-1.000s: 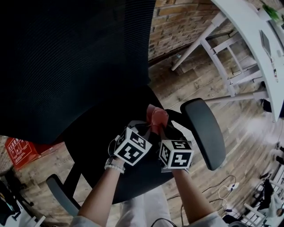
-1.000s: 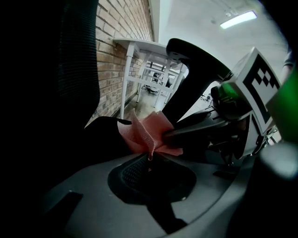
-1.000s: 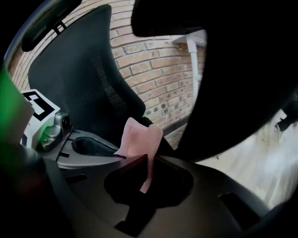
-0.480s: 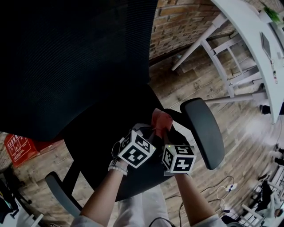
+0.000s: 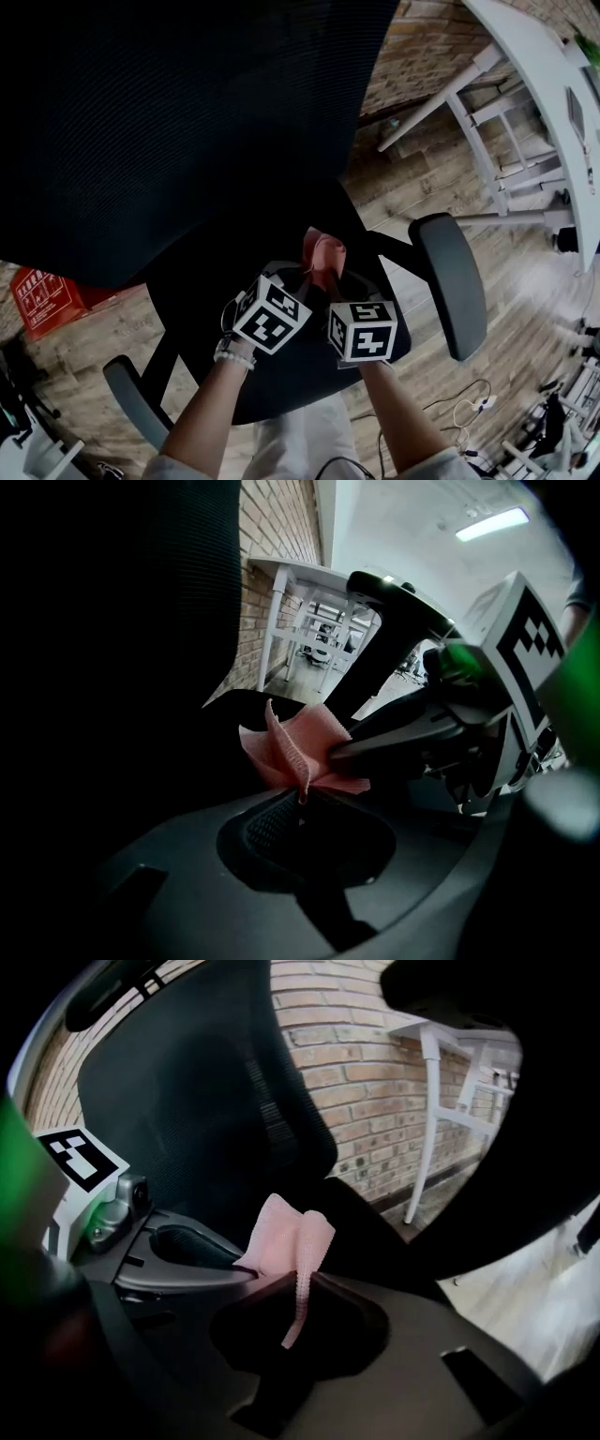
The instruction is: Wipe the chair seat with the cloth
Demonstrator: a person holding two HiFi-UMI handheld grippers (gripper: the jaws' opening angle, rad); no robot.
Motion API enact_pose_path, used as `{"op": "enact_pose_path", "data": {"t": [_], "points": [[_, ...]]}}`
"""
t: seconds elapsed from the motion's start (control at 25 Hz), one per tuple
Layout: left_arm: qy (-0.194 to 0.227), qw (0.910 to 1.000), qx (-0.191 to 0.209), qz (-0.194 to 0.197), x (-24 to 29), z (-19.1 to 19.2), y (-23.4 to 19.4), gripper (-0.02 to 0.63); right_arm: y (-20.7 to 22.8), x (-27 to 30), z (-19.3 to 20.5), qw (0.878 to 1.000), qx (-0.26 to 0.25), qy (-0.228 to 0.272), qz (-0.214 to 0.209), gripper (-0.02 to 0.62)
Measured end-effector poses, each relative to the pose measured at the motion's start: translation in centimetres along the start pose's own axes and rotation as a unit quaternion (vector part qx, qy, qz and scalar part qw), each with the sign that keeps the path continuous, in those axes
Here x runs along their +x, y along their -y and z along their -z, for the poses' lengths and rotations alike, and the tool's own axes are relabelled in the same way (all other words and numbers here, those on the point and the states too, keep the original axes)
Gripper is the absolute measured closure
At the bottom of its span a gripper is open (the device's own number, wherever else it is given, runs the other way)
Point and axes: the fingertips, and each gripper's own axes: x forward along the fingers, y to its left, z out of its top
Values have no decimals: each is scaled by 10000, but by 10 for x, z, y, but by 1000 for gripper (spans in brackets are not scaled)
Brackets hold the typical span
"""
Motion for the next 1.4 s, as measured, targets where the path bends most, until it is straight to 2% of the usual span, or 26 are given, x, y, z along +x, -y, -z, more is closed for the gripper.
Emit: {"op": "enact_pose_path", "data": {"t": [0.4,0.88,1.16,1.4], "points": [[-51,9974,-411,-591,-51,48,-62,569,-85,43,-12,9970,-459,-180,-603,543],[-378,9859,-893,-1360,-111,99,-122,569,-180,76,-25,9872,-764,-208,-1387,543],[-420,9839,-1038,-1391,-113,107,-120,569,-185,77,-17,9860,-764,-265,-1461,543],[-423,9892,-805,-1153,-93,99,-90,569,-155,61,-3,9889,-714,-309,-1270,543]]}}
